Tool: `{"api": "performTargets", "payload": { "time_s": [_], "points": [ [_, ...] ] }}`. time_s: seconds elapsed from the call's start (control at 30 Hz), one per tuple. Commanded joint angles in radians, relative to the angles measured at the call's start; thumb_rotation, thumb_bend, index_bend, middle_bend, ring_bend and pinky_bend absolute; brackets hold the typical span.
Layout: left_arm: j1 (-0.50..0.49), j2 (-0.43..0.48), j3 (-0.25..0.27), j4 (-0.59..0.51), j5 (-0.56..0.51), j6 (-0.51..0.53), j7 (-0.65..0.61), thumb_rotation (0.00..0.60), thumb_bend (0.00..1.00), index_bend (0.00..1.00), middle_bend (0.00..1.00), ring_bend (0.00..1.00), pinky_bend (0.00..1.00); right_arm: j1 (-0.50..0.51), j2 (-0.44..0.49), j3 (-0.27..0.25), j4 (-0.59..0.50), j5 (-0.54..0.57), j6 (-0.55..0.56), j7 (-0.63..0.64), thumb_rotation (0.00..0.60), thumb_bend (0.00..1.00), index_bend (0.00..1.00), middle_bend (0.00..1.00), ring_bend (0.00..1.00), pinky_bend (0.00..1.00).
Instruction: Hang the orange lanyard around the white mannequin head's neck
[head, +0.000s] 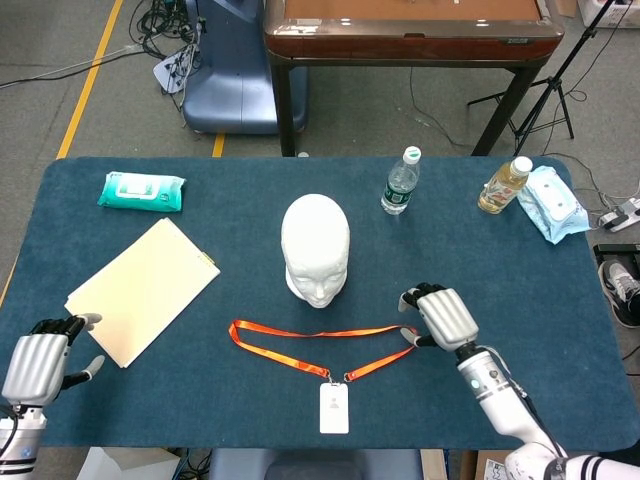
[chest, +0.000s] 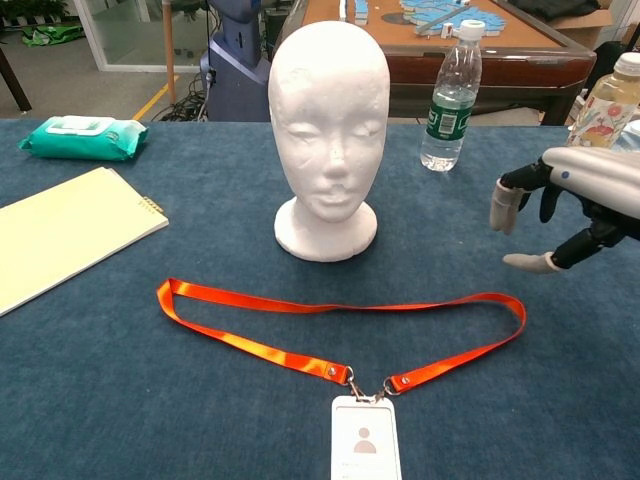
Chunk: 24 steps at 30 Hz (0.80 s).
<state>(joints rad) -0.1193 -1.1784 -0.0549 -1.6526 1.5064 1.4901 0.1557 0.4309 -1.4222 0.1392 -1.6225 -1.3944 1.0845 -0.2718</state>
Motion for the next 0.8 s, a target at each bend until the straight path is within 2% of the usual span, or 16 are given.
{"api": "performTargets", "payload": {
  "time_s": [0.03, 0.4, 0.57, 0.8],
  "points": [
    [0.0, -0.001, 0.003, -0.002, 0.003, -0.001, 0.002, 0.6, 0.17, 0.32, 0.41, 0.4, 0.31, 0.019, -0.051, 0.005, 0.01, 0.034, -0.001, -0.065, 0.6, 0.25, 0.49, 0.46, 0.32, 0.39],
    [-0.009, -0.007, 0.006, 0.0, 0.017, -0.006, -0.014, 0.6, 0.17, 0.32, 0.41, 0.4, 0.31, 0.031, -0.207, 0.002, 0.045, 0.12, 0.065, -0.268, 0.6, 0.25, 0.52, 0.46, 0.33, 0.39],
    [-0.014, -0.013, 0.008, 0.007, 0.024, -0.012, -0.027, 0.6, 0.17, 0.32, 0.41, 0.4, 0.31, 0.029, -0.279, 0.002, 0.09, 0.12, 0.131, -0.348, 0.6, 0.24, 0.53, 0.46, 0.33, 0.39],
    [-0.022, -0.02, 0.011, 0.02, 0.03, -0.022, -0.045, 0.6, 0.17, 0.32, 0.41, 0.4, 0.31, 0.038, -0.347, 0.001, 0.135, 0.145, 0.153, -0.43, 0.6, 0.24, 0.55, 0.46, 0.33, 0.39]
  ]
}}
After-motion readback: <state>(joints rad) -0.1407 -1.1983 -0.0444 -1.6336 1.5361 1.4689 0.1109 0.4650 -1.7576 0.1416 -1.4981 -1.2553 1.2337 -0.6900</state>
